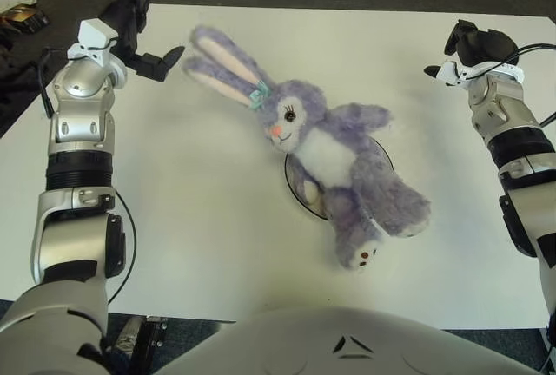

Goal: Put the doll into the plate.

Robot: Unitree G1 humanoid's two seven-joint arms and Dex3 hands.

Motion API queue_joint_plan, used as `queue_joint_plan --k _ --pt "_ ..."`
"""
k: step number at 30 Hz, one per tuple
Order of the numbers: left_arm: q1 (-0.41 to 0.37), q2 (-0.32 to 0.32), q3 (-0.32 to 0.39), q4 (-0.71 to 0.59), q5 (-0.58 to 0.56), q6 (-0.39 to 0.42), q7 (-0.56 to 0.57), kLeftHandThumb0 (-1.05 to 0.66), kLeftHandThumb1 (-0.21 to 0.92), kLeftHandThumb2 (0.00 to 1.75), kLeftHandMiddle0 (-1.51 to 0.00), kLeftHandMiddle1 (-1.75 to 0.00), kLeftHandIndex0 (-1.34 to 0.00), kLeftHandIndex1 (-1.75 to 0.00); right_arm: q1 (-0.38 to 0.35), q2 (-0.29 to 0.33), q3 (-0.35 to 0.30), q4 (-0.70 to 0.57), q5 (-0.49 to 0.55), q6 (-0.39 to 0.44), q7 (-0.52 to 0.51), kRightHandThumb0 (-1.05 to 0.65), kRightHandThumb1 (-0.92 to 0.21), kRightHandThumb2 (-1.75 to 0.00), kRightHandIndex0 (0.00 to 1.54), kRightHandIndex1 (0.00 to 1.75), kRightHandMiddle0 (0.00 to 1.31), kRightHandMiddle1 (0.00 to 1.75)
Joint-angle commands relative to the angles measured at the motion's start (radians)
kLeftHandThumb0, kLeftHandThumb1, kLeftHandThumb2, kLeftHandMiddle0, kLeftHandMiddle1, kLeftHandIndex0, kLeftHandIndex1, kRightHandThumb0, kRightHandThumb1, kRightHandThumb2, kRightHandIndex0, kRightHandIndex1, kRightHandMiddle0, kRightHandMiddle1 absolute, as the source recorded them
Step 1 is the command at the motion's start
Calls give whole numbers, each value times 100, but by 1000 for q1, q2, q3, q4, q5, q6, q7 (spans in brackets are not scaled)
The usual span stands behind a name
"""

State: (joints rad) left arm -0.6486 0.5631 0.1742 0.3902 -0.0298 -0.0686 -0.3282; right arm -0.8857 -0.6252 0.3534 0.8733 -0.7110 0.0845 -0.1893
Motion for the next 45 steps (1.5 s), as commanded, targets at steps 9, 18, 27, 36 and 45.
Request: queue_joint_plan --k 9,18,27,36,45 --pt "-7 -4 -1 2 6 2 15 13 6 127 0 0 0 0 28 4 -20 3 13 -27 -57 0 -78 -69 29 155 25 175" --pt "-132 -227 66 411 66 -349 515 35 31 118 -43 -127 0 -112 60 28 -68 5 59 -84 -179 0 -72 -79 36 163 16 175" --pt "-192 -289 36 541 54 -451 536 17 45 115 -44 -171 -22 -167 86 68 -146 -25 151 -109 -204 -1 -80 -66 39 160 10 169" --pt "-231 -305 53 607 -34 -396 400 0 47 115 -39 -175 -37 -174 124 103 -219 -94 238 -135 -197 -1 -92 -47 37 153 8 170" --pt "-228 -307 28 591 -16 -360 390 -1 42 121 -43 -175 -41 -175 169 120 -249 -191 272 -140 -168 -1 -90 -48 32 158 16 164"
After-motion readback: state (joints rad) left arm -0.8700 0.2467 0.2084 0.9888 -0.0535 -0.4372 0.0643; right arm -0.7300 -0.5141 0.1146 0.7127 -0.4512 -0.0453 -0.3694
